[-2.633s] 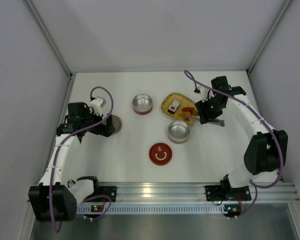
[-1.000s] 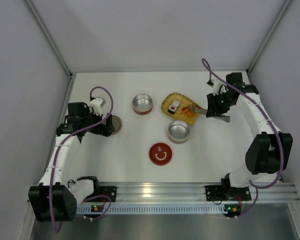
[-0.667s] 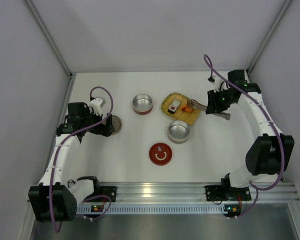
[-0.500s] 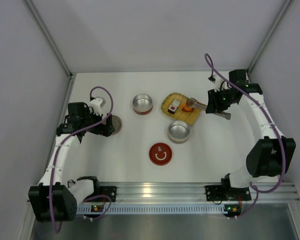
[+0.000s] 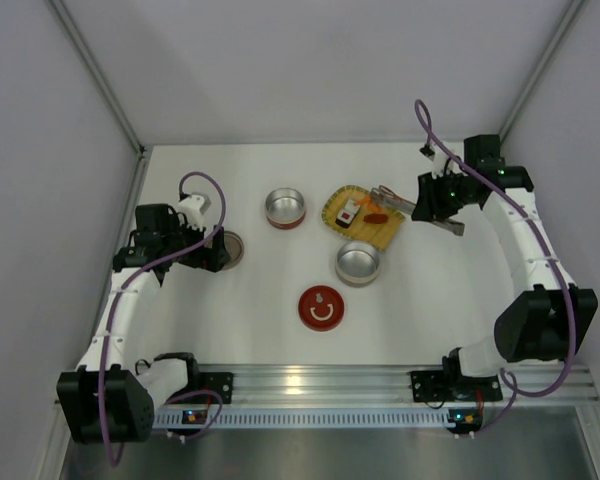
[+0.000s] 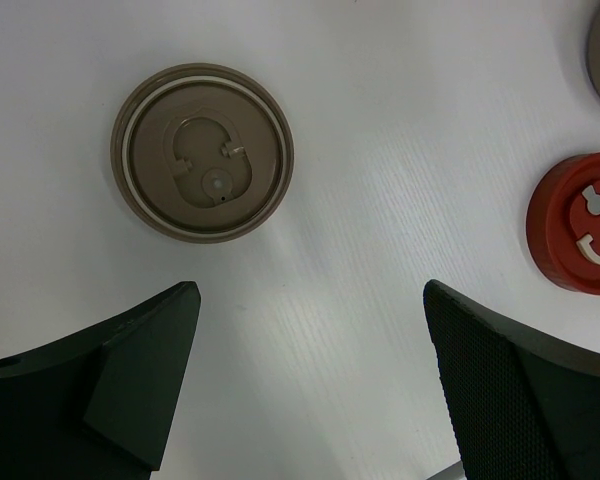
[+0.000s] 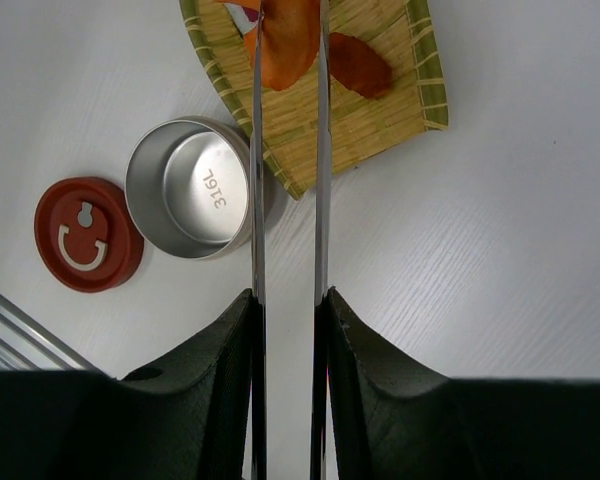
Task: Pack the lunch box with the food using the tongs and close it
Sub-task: Place the fake food in the packing box.
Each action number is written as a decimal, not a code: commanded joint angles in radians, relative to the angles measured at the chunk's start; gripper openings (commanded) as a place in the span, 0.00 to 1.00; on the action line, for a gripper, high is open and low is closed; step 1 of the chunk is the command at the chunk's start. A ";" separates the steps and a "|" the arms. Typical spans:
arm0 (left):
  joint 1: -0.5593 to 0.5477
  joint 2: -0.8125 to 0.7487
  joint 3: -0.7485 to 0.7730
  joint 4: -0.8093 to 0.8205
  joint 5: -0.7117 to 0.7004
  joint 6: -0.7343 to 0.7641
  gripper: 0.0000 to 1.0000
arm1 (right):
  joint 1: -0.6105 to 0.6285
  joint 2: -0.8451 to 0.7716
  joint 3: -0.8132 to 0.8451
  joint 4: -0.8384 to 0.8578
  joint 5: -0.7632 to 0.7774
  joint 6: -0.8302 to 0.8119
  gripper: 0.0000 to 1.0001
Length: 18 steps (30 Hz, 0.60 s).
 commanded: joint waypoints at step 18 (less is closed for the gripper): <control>0.001 -0.003 0.020 0.039 0.037 -0.021 0.98 | 0.013 -0.217 -0.141 -0.125 -0.073 -0.247 0.00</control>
